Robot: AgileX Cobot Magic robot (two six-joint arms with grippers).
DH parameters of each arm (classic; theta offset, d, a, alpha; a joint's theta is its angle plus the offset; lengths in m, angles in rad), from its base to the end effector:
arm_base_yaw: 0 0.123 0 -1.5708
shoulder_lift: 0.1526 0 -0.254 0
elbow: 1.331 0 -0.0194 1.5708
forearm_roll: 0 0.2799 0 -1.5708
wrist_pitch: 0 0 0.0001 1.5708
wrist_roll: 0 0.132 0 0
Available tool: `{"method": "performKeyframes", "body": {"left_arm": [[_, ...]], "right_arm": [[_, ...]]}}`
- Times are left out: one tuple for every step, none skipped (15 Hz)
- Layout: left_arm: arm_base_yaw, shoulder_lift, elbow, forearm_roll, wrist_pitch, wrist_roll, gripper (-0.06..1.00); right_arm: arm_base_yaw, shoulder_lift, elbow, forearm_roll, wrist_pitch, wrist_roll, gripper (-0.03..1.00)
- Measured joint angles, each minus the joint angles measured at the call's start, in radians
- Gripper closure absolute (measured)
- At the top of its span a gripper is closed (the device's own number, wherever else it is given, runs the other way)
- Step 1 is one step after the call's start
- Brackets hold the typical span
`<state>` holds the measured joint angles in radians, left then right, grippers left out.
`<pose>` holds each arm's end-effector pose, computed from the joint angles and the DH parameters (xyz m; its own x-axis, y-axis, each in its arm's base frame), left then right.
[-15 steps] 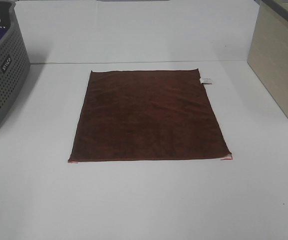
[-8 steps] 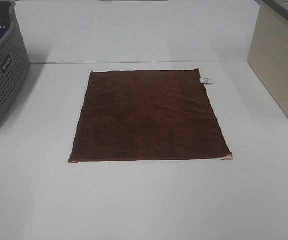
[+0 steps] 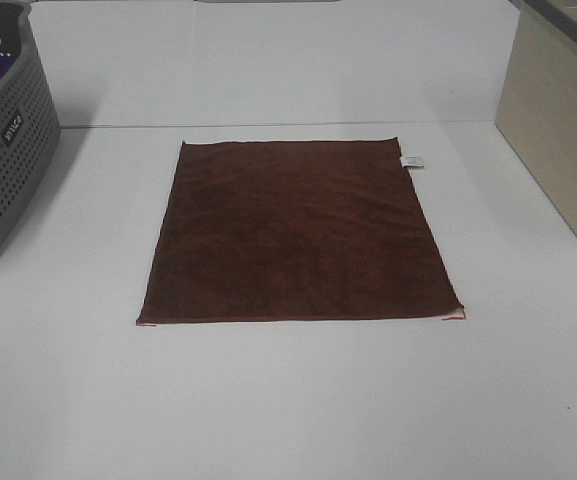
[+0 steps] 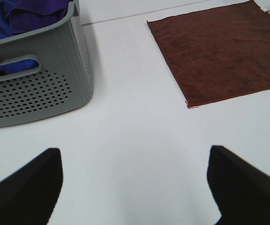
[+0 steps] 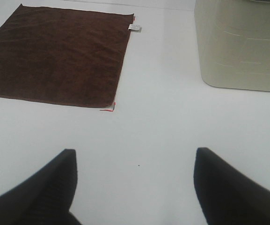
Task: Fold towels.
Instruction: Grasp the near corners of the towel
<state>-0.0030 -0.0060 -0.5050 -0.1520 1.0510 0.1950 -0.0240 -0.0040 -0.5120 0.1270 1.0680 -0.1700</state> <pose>0.0870 -0.0176 0.2770 -0.4155 0.1190 -0.9018 0.1720 0.9838 0.0506 0.0860 0.0126 0.2769 -0.4343 -0.0973 -0.8955 -0.1233 0.9912 -0.0479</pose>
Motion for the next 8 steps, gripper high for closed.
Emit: {"method": "performKeyframes", "body": {"left_arm": [[0.0, 0.0, 0.0, 0.0, 0.0, 0.0, 0.17], [0.0, 0.0, 0.0, 0.0, 0.0, 0.0, 0.17], [0.0, 0.0, 0.0, 0.0, 0.0, 0.0, 0.17], [0.0, 0.0, 0.0, 0.0, 0.0, 0.0, 0.17], [0.0, 0.0, 0.0, 0.0, 0.0, 0.0, 0.17], [0.0, 0.0, 0.0, 0.0, 0.0, 0.0, 0.17], [0.0, 0.0, 0.0, 0.0, 0.0, 0.0, 0.17], [0.0, 0.0, 0.0, 0.0, 0.0, 0.0, 0.17]], "right_arm": [[0.0, 0.0, 0.0, 0.0, 0.0, 0.0, 0.28], [0.0, 0.0, 0.0, 0.0, 0.0, 0.0, 0.28], [0.0, 0.0, 0.0, 0.0, 0.0, 0.0, 0.28], [0.0, 0.0, 0.0, 0.0, 0.0, 0.0, 0.28], [0.0, 0.0, 0.0, 0.0, 0.0, 0.0, 0.28], [0.0, 0.0, 0.0, 0.0, 0.0, 0.0, 0.28], [0.0, 0.0, 0.0, 0.0, 0.0, 0.0, 0.28], [0.0, 0.0, 0.0, 0.0, 0.0, 0.0, 0.28]]}}
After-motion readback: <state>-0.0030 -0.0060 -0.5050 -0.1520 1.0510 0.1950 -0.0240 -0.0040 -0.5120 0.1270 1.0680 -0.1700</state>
